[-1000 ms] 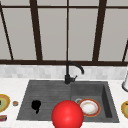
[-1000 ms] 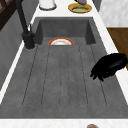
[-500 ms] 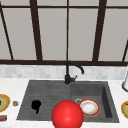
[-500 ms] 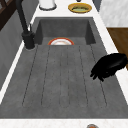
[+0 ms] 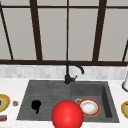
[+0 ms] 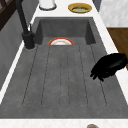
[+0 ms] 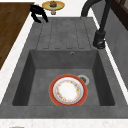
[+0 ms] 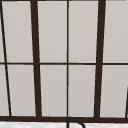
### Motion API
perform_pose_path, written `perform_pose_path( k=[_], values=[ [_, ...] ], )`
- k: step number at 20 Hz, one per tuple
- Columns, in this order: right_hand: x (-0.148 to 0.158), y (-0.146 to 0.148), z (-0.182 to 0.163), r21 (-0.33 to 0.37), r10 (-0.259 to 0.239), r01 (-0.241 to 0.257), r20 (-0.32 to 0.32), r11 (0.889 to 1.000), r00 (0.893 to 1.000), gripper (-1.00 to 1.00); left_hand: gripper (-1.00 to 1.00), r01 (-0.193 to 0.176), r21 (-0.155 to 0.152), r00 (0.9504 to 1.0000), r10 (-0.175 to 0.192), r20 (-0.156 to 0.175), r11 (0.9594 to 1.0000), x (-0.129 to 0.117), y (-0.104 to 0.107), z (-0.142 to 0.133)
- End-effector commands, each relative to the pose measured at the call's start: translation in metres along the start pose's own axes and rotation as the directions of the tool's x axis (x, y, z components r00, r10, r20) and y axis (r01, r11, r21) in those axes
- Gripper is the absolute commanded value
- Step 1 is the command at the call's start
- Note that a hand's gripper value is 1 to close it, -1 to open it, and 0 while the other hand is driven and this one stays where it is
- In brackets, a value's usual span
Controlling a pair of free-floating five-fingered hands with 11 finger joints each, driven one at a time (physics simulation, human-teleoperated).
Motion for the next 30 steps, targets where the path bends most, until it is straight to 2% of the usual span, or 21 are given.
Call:
perform_pose_path(
  k=[1,7,10,11,12,16,17,19,20,21,22,30],
  values=[
    [0.022,0.019,-0.015,-0.06,0.063,-0.061,0.039,0.996,0.997,-1.0,0.0,0.0,0.0,1.0,0.0,0.0,1.0,0.0,0.0,0.0],
    [0.042,0.056,-0.036,-0.098,0.071,-0.062,0.09,0.993,0.993,-1.0,0.0,0.0,0.0,1.0,0.0,0.0,1.0,0.0,0.0,0.0],
    [0.054,0.077,-0.042,-0.09,0.031,-0.023,0.082,0.996,0.996,-1.0,0.0,0.0,0.0,1.0,0.0,0.0,1.0,0.0,0.0,0.0],
    [0.056,0.083,-0.046,-0.113,0.011,-0.002,0.08,0.994,0.997,-1.0,0.0,0.0,0.0,1.0,0.0,0.0,1.0,0.0,0.0,0.0],
    [0.049,0.091,-0.045,-0.14,-0.026,0.039,0.095,0.989,0.995,-1.0,0.0,0.0,0.0,1.0,0.0,0.0,1.0,0.0,0.0,0.0],
    [0.051,0.115,-0.05,-0.226,-0.051,0.079,0.128,0.971,0.99,-1.0,0.0,0.0,0.0,1.0,0.0,0.0,1.0,0.0,0.0,0.0],
    [0.049,0.116,-0.051,-0.234,-0.069,0.103,0.151,0.967,0.986,-1.0,0.0,0.0,0.0,1.0,0.0,0.0,1.0,0.0,0.0,0.0],
    [0.045,0.107,-0.045,-0.282,-0.094,0.151,0.206,0.948,0.974,-1.0,0.0,0.0,0.0,1.0,0.0,0.0,1.0,0.0,0.0,0.0],
    [0.047,0.108,-0.044,-0.278,-0.108,0.174,0.238,0.945,0.965,-1.0,0.0,0.0,0.0,1.0,0.0,0.0,1.0,0.0,0.0,0.0],
    [0.047,0.103,-0.039,-0.222,-0.139,0.2,0.262,0.954,0.955,-1.0,0.0,0.0,0.0,1.0,0.0,0.0,1.0,0.0,0.0,0.0],
    [0.051,0.102,-0.041,-0.189,-0.143,0.196,0.264,0.962,0.954,-1.0,0.0,0.0,0.0,1.0,0.0,0.0,1.0,0.0,0.0,0.0],
    [0.043,0.089,-0.029,-0.102,-0.169,0.204,0.28,0.974,0.945,-1.0,0.0,0.0,0.0,1.0,0.0,0.0,1.0,0.0,0.0,0.0]
  ],
)
